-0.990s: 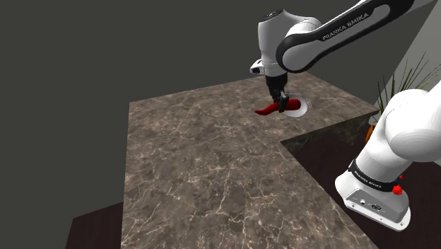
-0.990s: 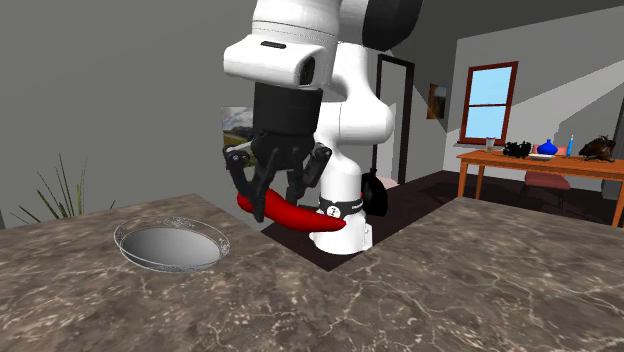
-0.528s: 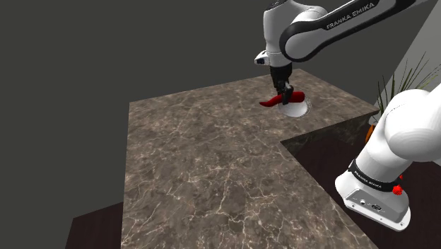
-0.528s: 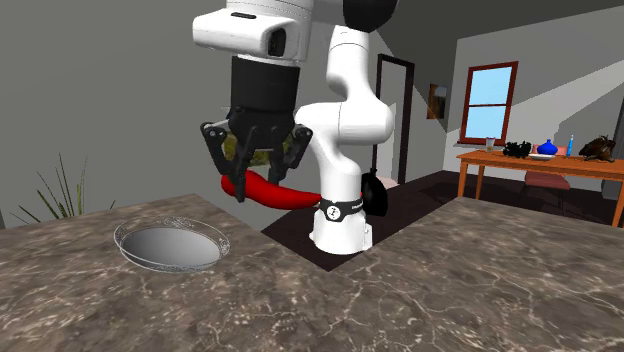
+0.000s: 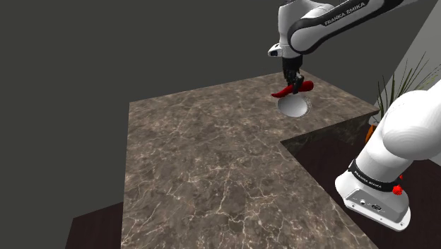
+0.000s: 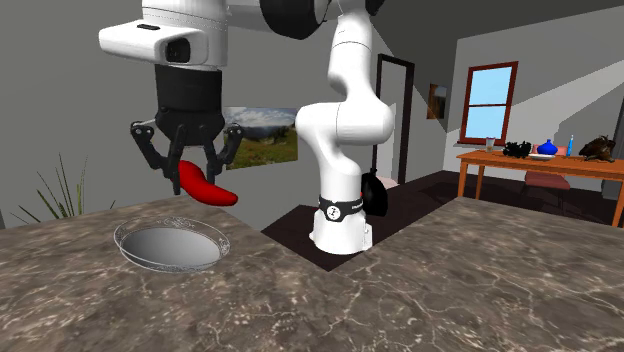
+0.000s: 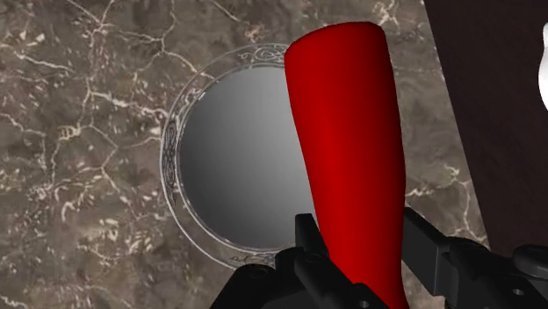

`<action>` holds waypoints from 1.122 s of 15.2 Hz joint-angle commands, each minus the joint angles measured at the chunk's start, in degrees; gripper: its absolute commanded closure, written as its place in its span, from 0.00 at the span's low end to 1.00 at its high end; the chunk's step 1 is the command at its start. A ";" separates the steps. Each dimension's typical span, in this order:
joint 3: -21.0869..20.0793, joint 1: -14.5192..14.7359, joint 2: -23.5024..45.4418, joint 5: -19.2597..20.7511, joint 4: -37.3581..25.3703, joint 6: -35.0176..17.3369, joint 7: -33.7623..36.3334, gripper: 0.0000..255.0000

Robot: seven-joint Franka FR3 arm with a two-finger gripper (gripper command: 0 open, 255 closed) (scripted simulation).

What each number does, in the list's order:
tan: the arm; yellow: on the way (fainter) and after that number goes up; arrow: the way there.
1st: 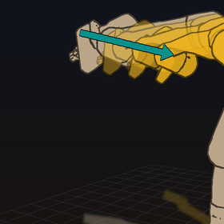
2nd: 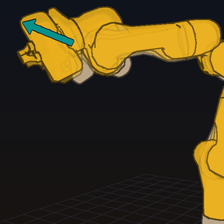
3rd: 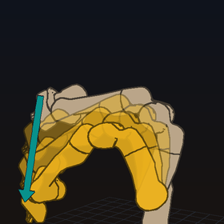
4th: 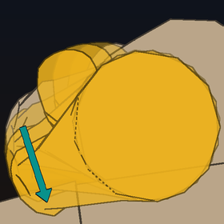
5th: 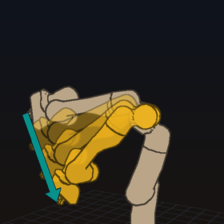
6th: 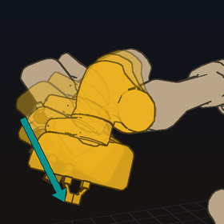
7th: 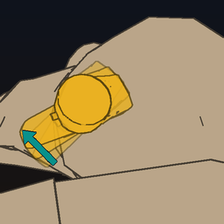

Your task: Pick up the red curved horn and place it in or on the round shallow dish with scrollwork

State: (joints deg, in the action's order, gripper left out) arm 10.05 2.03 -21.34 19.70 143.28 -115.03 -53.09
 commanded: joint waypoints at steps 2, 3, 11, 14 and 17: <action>3.03 -1.95 2.14 1.50 -1.94 -1.37 -4.02 1.00; 4.04 -2.58 2.94 1.90 -2.67 -1.85 -5.39 1.00; 6.28 -3.78 7.00 3.04 -1.54 -7.65 -6.66 1.00; 6.53 -3.88 8.48 3.35 -0.45 -10.18 -6.11 1.00; 6.77 -3.98 10.10 3.67 0.54 -12.74 -5.54 1.00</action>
State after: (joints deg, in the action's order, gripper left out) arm 16.64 -1.84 -11.80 23.20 143.40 -126.73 -58.74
